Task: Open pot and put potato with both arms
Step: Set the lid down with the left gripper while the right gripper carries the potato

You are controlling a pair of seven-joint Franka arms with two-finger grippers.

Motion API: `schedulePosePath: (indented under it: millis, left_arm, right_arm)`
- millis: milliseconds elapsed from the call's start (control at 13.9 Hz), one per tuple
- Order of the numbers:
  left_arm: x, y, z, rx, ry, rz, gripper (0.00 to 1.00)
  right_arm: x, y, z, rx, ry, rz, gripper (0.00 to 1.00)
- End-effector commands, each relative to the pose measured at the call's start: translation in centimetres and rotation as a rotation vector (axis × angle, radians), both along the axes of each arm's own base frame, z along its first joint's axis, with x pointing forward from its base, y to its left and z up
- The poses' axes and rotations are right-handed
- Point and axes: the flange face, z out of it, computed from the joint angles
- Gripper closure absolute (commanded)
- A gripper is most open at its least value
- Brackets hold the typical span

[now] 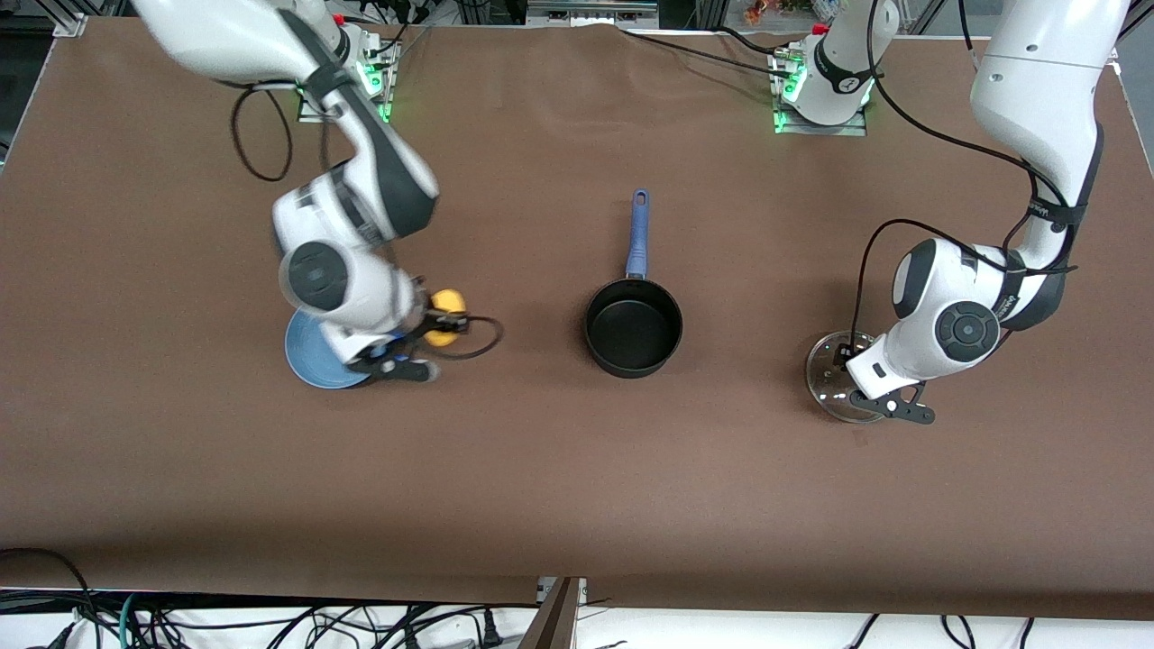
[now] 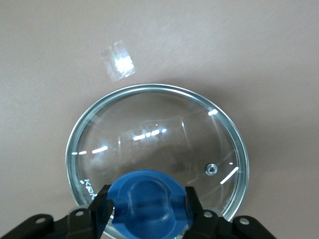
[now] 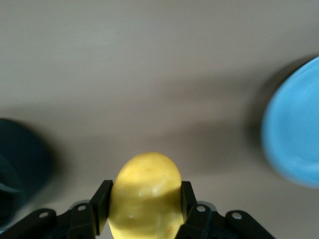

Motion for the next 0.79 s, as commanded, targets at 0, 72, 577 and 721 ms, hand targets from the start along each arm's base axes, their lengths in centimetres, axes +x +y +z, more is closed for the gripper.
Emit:
schedulePosePath:
  millis: [0, 72, 577, 721]
  left_arm:
    - [0.1, -0.2, 1.8, 0.013, -0.020, -0.040, 0.00]
    - [0.3, -0.1, 2.8, 0.017, -0.030, -0.035, 0.00]
    - [-1.0, -2.8, 22.9, -0.031, -0.085, 0.032, 0.00]
    - [-2.2, -2.9, 28.9, -0.036, -0.092, 0.048, 0.00]
  right_arm:
    - [-2.0, 9.7, 0.9, 0.025, -0.015, -0.134, 0.90]
    - [-2.5, 12.5, 0.7, 0.053, -0.031, -0.191, 0.90]
    - [-3.9, 20.1, -3.6, 0.293, -0.180, -0.349, 0.90]
    - [-4.1, 20.6, -4.7, 0.314, -0.192, -0.352, 0.90]
